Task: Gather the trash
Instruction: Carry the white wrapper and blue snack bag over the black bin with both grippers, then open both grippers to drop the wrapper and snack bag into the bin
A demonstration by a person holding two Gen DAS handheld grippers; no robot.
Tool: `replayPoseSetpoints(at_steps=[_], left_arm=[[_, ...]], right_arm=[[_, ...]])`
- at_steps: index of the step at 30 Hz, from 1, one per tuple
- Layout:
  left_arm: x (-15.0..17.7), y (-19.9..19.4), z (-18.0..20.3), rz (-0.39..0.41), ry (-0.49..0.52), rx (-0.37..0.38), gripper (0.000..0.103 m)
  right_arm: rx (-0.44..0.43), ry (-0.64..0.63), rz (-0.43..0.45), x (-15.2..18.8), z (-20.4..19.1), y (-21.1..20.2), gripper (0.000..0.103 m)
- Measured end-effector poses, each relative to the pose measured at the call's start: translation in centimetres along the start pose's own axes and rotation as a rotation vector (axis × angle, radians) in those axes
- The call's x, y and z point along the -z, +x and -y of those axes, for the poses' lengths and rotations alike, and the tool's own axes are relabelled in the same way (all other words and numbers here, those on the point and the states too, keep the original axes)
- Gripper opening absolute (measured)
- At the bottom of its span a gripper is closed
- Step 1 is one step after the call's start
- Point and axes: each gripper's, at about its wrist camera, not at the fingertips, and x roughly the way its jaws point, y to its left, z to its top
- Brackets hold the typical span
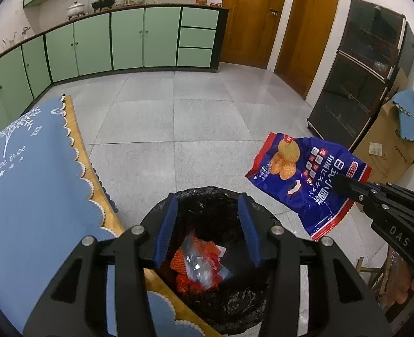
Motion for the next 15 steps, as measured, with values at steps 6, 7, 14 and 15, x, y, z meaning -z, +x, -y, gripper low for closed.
replayPoseSetpoints(at_steps=[6, 7, 14, 15], left_arm=[[-0.1, -1.4, -0.7, 0.034, -0.019, -0.02, 0.045], [-0.1, -1.6, -0.7, 0.038, -0.022, -0.023, 0.045], [-0.4, -2.7, -1.6, 0.058, -0.049, -0.047, 0.045], [-0.4, -2.8, -1.6, 0.061, -0.05, -0.05, 0.045]], right_arm=[[-0.007, -0.007, -0.015, 0.3, -0.1, 0.5, 0.002], [-0.008, -0.007, -0.022, 0.4, -0.2, 0.7, 0.002], [-0.007, 0.013, -0.068, 0.9, -0.3, 1.6, 0.021], [-0.007, 0.013, -0.068, 0.8, -0.4, 1.6, 0.024]])
